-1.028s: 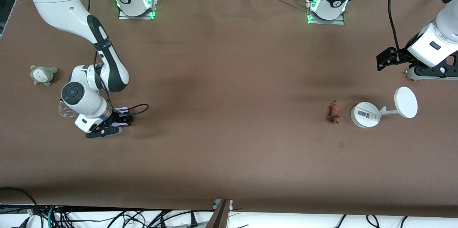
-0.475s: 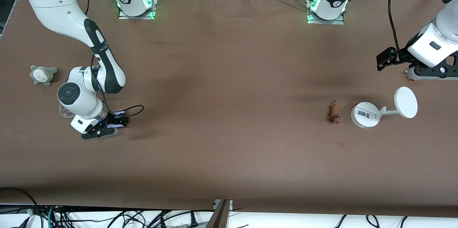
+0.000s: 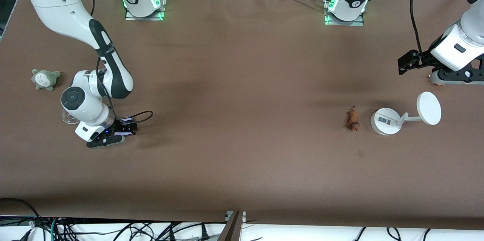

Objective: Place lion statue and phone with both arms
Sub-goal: 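Lower the phone beside the cup and open the right gripper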

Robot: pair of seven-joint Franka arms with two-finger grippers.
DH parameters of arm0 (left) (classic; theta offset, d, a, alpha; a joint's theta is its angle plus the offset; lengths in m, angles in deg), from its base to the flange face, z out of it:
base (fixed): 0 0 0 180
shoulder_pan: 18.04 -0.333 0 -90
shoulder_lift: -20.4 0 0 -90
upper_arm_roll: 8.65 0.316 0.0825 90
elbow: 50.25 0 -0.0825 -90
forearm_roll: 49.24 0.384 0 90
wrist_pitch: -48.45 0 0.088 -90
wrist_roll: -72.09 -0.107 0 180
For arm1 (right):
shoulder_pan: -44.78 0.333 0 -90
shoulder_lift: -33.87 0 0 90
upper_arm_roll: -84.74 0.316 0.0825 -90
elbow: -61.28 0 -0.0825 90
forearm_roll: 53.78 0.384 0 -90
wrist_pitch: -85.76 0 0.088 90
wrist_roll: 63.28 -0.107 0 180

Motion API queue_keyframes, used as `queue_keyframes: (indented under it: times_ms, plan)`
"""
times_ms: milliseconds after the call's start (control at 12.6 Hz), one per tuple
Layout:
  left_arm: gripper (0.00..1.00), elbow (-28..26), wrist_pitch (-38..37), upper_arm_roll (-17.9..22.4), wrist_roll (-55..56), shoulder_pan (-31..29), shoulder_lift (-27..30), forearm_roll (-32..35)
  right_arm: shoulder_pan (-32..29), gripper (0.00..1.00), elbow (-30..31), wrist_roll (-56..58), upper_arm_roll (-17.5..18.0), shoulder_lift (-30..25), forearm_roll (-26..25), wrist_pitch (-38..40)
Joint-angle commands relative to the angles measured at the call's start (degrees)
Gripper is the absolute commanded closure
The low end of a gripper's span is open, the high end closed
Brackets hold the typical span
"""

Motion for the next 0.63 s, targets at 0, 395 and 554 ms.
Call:
queue_keyframes:
  times_ms: [0, 395, 554]
  plan:
    - [0.0, 1.62, -1.39, -0.12, -0.8, 0.03, -0.59, 0.08, -0.41, 0.0, -0.52, -0.62, 2.11, -7.18, 1.15, 11.31]
    - [0.0, 1.62, -1.39, -0.12, -0.8, 0.03, -0.59, 0.08, -0.33, 0.0, -5.27, -6.25, 5.54, -18.08, 2.02, 34.7]
    - [0.0, 1.62, -1.39, -0.12, -0.54, 0.03, -0.59, 0.08, -0.15, 0.0, -7.72, -7.74, 5.63, -21.69, 2.64, 44.01]
